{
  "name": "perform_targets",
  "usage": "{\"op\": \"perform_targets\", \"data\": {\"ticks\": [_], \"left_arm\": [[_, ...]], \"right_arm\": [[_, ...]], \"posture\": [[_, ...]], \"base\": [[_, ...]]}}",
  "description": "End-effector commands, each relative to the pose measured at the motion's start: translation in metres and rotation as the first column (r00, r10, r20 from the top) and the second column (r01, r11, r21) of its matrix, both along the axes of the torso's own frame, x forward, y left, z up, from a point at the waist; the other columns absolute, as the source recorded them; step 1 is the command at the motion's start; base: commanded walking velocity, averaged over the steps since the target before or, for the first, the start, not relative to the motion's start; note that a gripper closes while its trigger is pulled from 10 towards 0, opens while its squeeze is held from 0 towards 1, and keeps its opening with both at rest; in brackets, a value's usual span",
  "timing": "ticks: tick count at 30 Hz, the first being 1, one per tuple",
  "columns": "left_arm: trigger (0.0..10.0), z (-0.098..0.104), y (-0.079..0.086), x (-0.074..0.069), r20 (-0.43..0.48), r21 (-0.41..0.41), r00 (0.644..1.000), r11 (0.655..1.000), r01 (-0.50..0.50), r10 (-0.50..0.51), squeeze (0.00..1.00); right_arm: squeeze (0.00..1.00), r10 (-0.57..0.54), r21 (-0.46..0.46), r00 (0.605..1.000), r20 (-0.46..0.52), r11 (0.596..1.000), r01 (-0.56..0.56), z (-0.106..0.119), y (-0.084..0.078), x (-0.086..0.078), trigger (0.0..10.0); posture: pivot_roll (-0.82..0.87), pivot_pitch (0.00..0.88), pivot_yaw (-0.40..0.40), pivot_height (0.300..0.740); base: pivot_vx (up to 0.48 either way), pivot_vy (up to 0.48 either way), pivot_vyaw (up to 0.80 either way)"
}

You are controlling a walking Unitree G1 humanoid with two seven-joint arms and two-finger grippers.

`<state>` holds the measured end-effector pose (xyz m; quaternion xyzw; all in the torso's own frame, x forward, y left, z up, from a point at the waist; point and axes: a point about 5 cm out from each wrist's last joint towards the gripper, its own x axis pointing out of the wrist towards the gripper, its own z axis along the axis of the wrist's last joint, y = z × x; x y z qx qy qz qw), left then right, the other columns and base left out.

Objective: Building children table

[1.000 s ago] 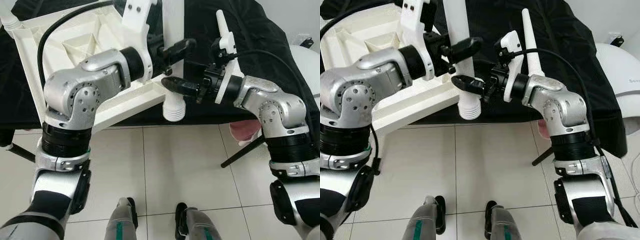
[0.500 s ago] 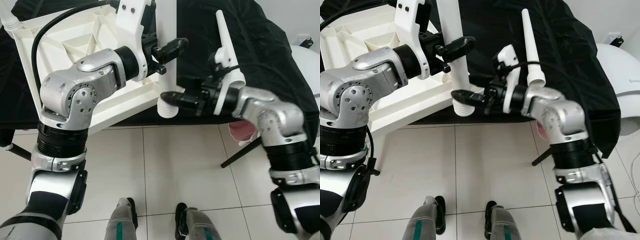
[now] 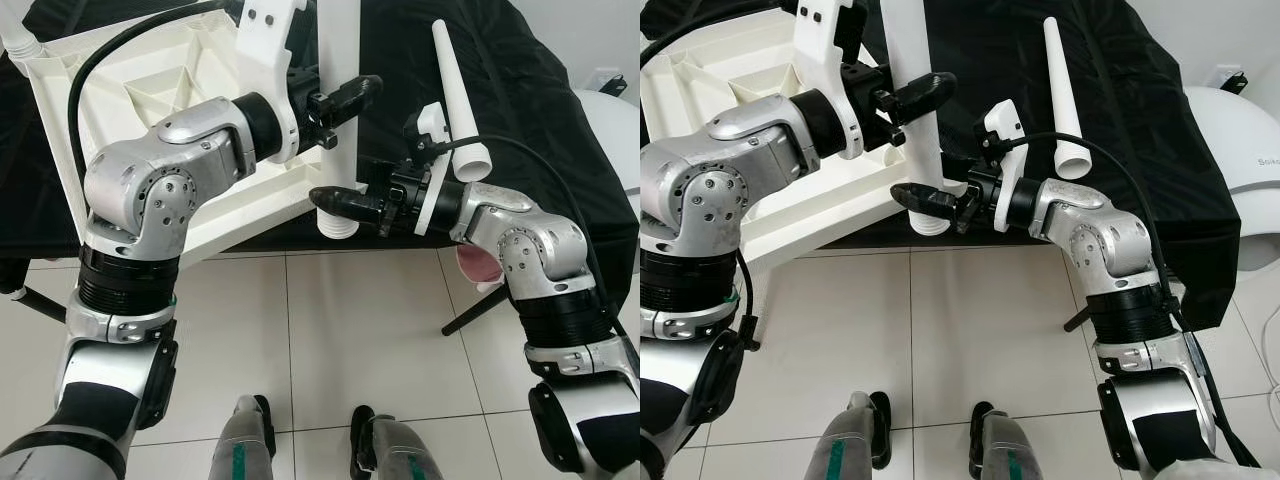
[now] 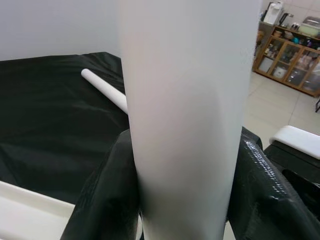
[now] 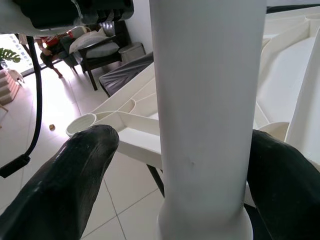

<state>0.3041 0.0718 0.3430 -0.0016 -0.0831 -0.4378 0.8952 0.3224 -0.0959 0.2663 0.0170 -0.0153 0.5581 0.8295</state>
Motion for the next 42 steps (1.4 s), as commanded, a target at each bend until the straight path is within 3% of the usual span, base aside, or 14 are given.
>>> {"op": "perform_targets", "data": {"ticks": [1,2,3,6,7,8,19,42], "left_arm": [[10.0,0.009,-0.009,-0.011,0.057,0.016,0.990,0.991,0.130,-0.131,0.00],[10.0,0.009,-0.009,-0.011,0.057,0.016,0.990,0.991,0.130,-0.131,0.00],[10.0,0.009,-0.010,-0.012,0.058,0.015,0.990,0.991,0.131,-0.132,0.00],[10.0,0.011,-0.010,-0.013,0.063,0.013,0.989,0.991,0.135,-0.136,0.00],[10.0,0.011,-0.010,-0.013,0.063,0.012,0.989,0.991,0.136,-0.137,0.00],[10.0,0.012,-0.010,-0.014,0.063,0.012,0.989,0.991,0.137,-0.137,0.00],[10.0,0.014,-0.014,-0.018,0.075,0.016,0.984,0.987,0.159,-0.159,0.00],[10.0,0.010,-0.016,-0.017,0.059,0.030,0.983,0.984,0.173,-0.175,0.00]], "right_arm": [[0.00,-0.014,-0.004,1.000,0.006,1.000,0.014,0.001,-0.002,0.003,8.4],[0.00,-0.014,-0.004,1.000,0.006,1.000,0.014,0.001,-0.002,0.003,8.4],[0.00,-0.024,-0.005,1.000,0.001,1.000,0.024,0.001,-0.003,0.004,2.5],[0.00,-0.039,-0.013,0.999,-0.005,0.999,0.039,0.000,-0.004,0.006,2.3],[0.00,-0.041,-0.019,0.999,-0.008,0.999,0.041,0.000,-0.005,0.007,5.5],[0.00,-0.043,-0.023,0.999,-0.010,0.999,0.042,-0.001,-0.005,0.007,10.0],[0.00,-0.029,-0.044,0.999,-0.019,0.999,0.028,-0.007,-0.003,0.006,10.0],[0.00,-0.019,-0.008,0.999,0.031,1.000,0.020,0.009,-0.002,0.010,10.0]], "posture": [[-0.03,0.177,-0.016,0.740],[-0.03,0.177,-0.016,0.740],[-0.03,0.177,-0.017,0.740],[-0.03,0.177,-0.017,0.740],[-0.03,0.176,-0.015,0.740],[-0.03,0.176,-0.015,0.740],[-0.03,0.175,-0.014,0.740],[-0.03,0.169,-0.013,0.740]], "base": [[0.000,0.000,0.00],[0.000,0.000,0.00],[0.000,0.000,0.00],[0.000,0.000,0.00],[0.000,0.000,0.00],[0.000,0.000,0.00],[0.000,0.000,0.00],[0.000,0.000,0.00]]}}
